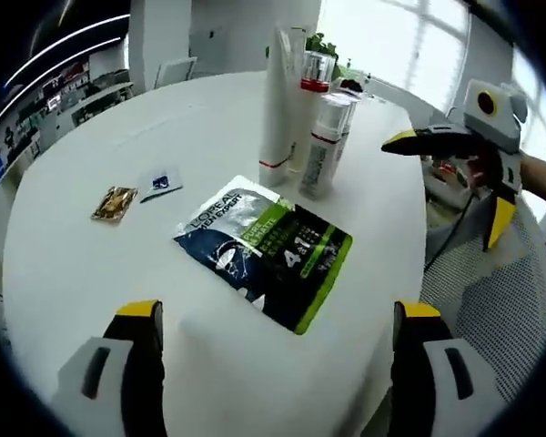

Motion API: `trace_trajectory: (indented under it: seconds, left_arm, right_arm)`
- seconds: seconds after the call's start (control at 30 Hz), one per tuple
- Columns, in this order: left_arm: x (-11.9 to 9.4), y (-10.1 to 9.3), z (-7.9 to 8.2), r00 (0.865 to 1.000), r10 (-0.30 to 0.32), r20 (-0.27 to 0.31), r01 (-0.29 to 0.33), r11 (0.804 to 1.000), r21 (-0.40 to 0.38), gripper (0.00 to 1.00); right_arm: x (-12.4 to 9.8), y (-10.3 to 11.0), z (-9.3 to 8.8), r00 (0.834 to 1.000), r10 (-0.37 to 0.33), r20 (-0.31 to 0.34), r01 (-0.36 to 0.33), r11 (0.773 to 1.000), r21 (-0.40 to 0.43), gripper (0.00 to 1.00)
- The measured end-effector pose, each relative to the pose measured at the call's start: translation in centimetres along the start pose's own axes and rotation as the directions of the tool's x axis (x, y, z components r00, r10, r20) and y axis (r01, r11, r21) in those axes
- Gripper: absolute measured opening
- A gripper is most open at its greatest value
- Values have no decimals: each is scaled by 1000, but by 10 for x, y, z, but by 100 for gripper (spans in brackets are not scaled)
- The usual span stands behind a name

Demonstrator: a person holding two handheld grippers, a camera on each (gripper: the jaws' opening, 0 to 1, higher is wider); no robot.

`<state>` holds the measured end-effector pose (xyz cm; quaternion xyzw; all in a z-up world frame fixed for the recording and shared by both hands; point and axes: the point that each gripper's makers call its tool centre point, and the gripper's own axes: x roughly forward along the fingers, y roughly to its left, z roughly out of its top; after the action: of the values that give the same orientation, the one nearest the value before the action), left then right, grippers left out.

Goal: Arrange the skincare products in the storage area until every visible bottle or jar stands upright without overlapping.

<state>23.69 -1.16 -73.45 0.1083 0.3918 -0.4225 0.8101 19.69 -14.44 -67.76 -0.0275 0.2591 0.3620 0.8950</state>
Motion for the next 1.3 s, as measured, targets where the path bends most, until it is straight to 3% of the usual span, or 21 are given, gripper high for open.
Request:
trace_trajectory:
  seconds: [0.1,0.3,0.57,0.77,0.8,0.93,1.07,1.3]
  left_arm:
    - [-12,-5,-2,1000,2,23,0,997,-75,99]
    - [-43,-17,7,988,56,141,-32,986,-166,99]
    - [-79,-21,0,967,159,197,-107,962,-251,99]
    - [-101,-25,2,934,249,258,-165,937,-307,99]
    - [-105,-24,4,918,278,284,-182,929,-323,99]
    - [-115,-27,2,898,314,308,-187,906,-379,99]
    - [-118,-29,-3,901,322,292,-192,897,-397,99]
    - [-123,-28,1,904,315,289,-197,908,-371,99]
  right_arm:
    - [-1,0,2,1000,-5,6,5,1000,-11,100]
    - [-3,1,3,1000,-7,14,7,1000,-14,100]
    - [-2,0,2,1000,1,6,-1,1000,-1,100]
    - [-3,-1,3,1000,-12,5,12,1000,1,100]
    - [-3,-1,2,1000,-13,2,13,1000,0,100]
    - [-2,0,-1,1000,-9,-18,9,1000,-8,100]
    - [0,2,-4,1000,3,-31,-4,1000,-24,100]
    - [1,-1,-3,1000,-9,-23,8,999,-37,100]
